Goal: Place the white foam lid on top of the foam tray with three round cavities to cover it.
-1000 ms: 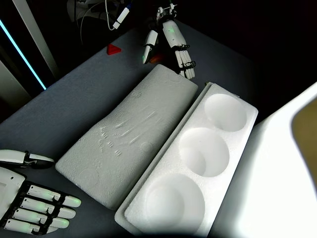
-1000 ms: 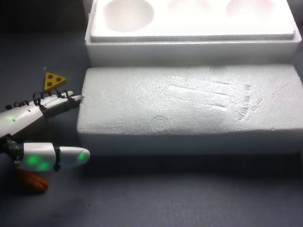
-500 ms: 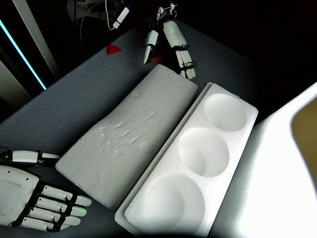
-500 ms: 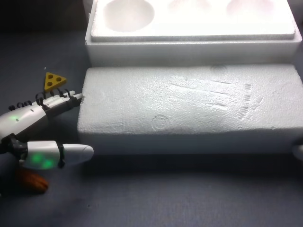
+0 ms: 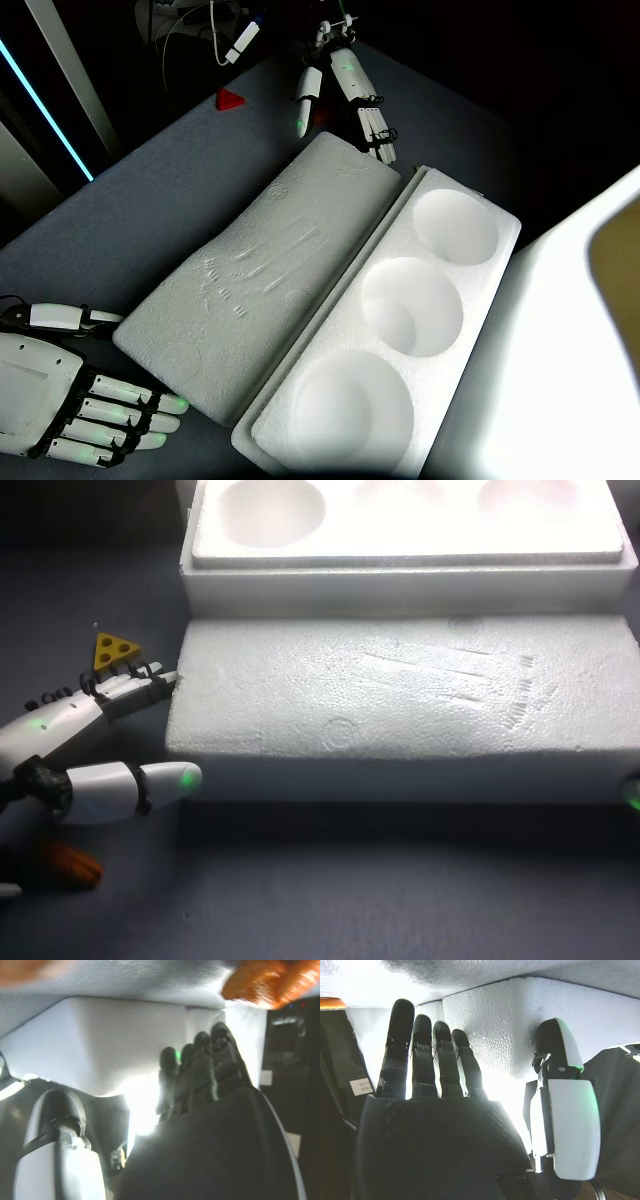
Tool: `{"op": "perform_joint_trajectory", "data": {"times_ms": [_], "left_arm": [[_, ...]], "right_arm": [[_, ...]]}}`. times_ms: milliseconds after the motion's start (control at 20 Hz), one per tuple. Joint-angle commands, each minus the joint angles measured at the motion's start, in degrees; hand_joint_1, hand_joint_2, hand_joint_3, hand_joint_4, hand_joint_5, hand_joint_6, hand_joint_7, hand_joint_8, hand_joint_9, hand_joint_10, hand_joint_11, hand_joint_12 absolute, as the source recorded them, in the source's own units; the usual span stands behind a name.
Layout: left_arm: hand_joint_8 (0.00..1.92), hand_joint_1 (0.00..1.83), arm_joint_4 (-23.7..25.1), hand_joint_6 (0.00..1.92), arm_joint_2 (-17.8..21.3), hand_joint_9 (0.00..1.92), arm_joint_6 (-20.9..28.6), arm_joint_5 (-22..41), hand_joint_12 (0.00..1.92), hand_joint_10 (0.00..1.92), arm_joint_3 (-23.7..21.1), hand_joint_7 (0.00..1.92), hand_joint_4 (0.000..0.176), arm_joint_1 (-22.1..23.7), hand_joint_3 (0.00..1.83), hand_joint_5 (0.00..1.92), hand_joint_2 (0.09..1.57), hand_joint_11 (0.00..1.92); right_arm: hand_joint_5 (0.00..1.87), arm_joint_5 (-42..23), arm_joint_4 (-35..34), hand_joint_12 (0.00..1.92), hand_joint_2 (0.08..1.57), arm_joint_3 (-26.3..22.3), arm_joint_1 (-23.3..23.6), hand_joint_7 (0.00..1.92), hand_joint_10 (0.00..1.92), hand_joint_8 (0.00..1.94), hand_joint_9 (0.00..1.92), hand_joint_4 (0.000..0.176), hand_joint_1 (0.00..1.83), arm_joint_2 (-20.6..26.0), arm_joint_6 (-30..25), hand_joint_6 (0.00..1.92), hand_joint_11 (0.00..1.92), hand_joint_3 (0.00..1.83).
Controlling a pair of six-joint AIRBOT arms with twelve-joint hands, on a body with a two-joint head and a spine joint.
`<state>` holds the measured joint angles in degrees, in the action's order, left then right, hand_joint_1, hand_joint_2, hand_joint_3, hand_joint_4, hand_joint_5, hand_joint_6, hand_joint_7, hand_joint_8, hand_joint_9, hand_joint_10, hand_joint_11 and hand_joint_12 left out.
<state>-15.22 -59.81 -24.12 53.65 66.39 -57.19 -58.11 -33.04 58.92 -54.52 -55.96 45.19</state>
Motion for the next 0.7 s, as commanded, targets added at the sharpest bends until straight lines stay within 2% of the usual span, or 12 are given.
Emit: {"op": "perform_joint_trajectory", "data": {"times_ms": [0,100,300,350,400,450,550,600,650], "left_arm": [[0.00,0.51,2.69,0.02,0.26,0.00,0.66,8.21,0.00,0.00,-0.75,0.00,0.000,0.30,0.02,0.24,1.14,0.00],[0.00,0.51,3.20,0.02,0.99,0.00,1.01,9.78,0.00,0.00,-1.93,0.00,0.000,-0.39,0.02,0.24,1.15,0.00],[0.00,0.51,3.65,0.02,2.58,0.00,1.88,13.75,0.00,0.00,-4.53,0.00,0.000,-2.63,0.01,0.25,1.16,0.00],[0.00,0.52,3.88,0.02,3.05,0.00,2.35,15.28,0.00,0.00,-5.37,0.00,0.000,-3.34,0.01,0.26,1.15,0.00],[0.00,0.52,4.03,0.02,3.36,0.00,2.51,16.16,0.00,0.00,-5.89,0.00,0.000,-3.64,0.01,0.25,1.16,0.00],[0.00,0.51,4.51,0.02,3.90,0.00,2.64,17.26,0.00,0.00,-6.71,0.00,0.000,-3.82,0.01,0.25,1.16,0.00],[0.00,0.44,5.55,0.01,4.88,0.00,2.80,19.08,0.00,0.00,-7.95,0.01,0.000,-3.92,0.01,0.25,1.16,0.00],[0.00,0.41,6.07,0.01,5.39,0.00,2.81,19.94,0.00,0.00,-8.54,0.00,0.000,-3.92,0.01,0.24,1.17,0.00],[0.00,0.42,6.68,0.01,6.02,0.00,2.81,20.79,0.00,0.00,-9.19,0.00,0.000,-3.92,0.01,0.24,1.17,0.00]], "right_arm": [[0.16,-7.56,3.05,1.50,1.20,-0.63,0.22,0.09,0.34,0.00,0.00,0.000,0.43,0.85,-0.88,0.00,0.00,0.00],[0.17,-8.49,4.06,1.42,1.21,-1.99,0.22,0.10,0.29,0.00,0.00,0.000,0.47,1.96,-0.89,0.00,0.00,0.00],[0.23,-11.46,5.63,1.69,1.19,-4.85,-1.22,0.17,0.53,0.02,0.00,0.000,0.53,3.84,-1.52,0.08,0.00,0.00],[0.21,-12.54,6.26,1.70,1.19,-5.70,-2.07,0.14,0.46,0.01,0.00,0.000,0.50,4.58,-2.05,0.07,0.00,0.00],[0.19,-13.36,6.65,1.68,1.20,-6.34,-2.58,0.10,0.35,0.01,0.00,0.000,0.49,5.12,-2.30,0.07,0.00,0.00],[0.20,-14.98,7.22,1.56,1.19,-7.51,-3.40,0.09,0.26,0.01,0.00,0.000,0.46,6.16,-2.45,0.07,0.00,0.00],[0.16,-18.13,7.94,1.49,1.22,-9.55,-5.38,0.13,0.39,0.01,0.00,0.000,0.47,8.65,-2.77,0.05,0.00,0.00],[0.14,-20.03,8.15,1.52,1.24,-10.48,-6.46,0.13,0.43,0.01,0.00,0.000,0.44,9.52,-3.15,0.05,0.00,0.01],[0.15,-22.28,8.22,1.37,1.23,-11.53,-7.96,0.06,0.16,0.00,0.00,0.000,0.42,10.75,-3.48,0.04,0.00,0.00]]}}
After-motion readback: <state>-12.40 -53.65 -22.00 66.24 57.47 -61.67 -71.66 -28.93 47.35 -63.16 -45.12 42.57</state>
